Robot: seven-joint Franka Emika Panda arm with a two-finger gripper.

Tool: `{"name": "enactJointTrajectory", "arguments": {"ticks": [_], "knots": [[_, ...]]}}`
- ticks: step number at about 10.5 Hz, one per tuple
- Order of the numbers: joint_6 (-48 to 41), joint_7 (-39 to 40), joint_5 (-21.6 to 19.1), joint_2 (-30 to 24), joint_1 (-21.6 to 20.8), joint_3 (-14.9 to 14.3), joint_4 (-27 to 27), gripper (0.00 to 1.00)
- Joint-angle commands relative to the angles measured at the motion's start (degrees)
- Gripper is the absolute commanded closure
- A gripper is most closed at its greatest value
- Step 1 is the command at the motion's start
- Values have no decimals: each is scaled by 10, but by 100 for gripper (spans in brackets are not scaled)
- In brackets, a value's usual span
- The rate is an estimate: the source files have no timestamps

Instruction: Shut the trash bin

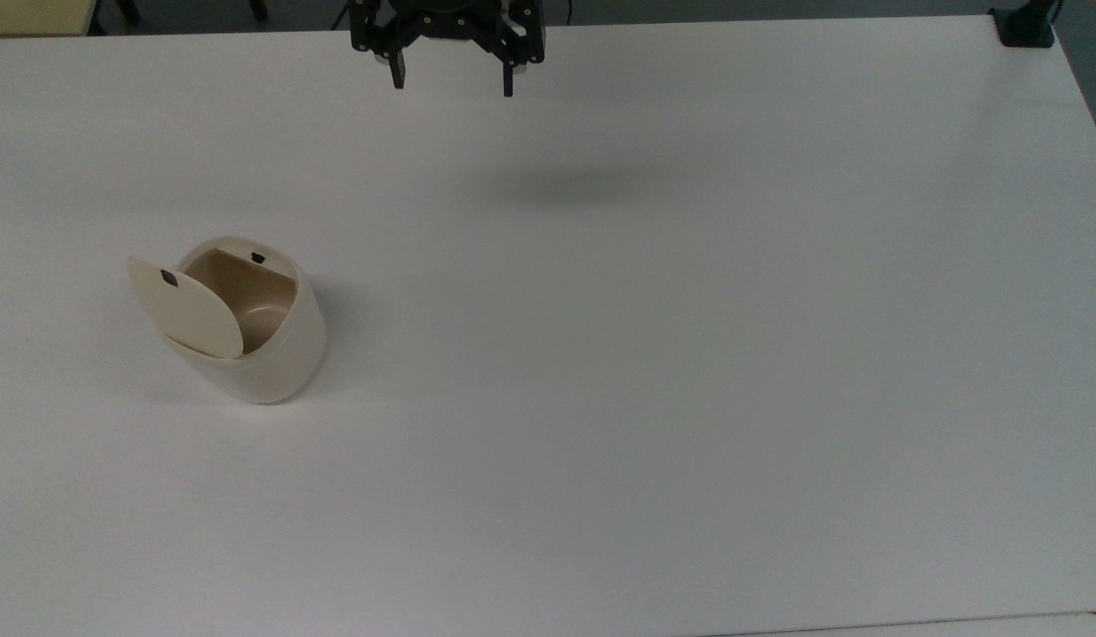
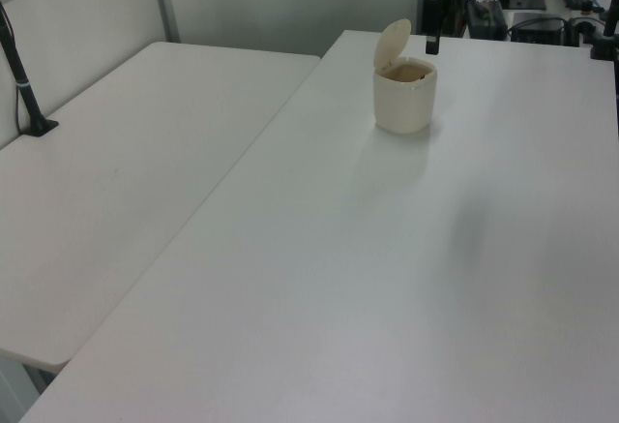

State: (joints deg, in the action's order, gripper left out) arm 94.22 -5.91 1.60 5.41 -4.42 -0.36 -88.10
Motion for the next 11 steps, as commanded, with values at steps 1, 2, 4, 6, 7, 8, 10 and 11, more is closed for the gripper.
{"name": "enactJointTrajectory", "arguments": {"ticks": [1, 2, 4, 6, 7, 8, 10, 11], "knots": [[-2, 13, -8, -19, 3, -1, -20, 0], [-2, 13, -8, -19, 2, -1, -20, 0], [-2, 16, -7, -19, 3, -1, -20, 0], [-4, 32, -7, -19, 3, -2, -20, 0], [-4, 44, -7, -19, 3, -1, -20, 0], [-6, 55, -8, -19, 4, -1, -20, 0], [-6, 55, -7, -19, 4, -2, -20, 1], [-6, 56, -7, -19, 5, -1, -20, 8]]}}
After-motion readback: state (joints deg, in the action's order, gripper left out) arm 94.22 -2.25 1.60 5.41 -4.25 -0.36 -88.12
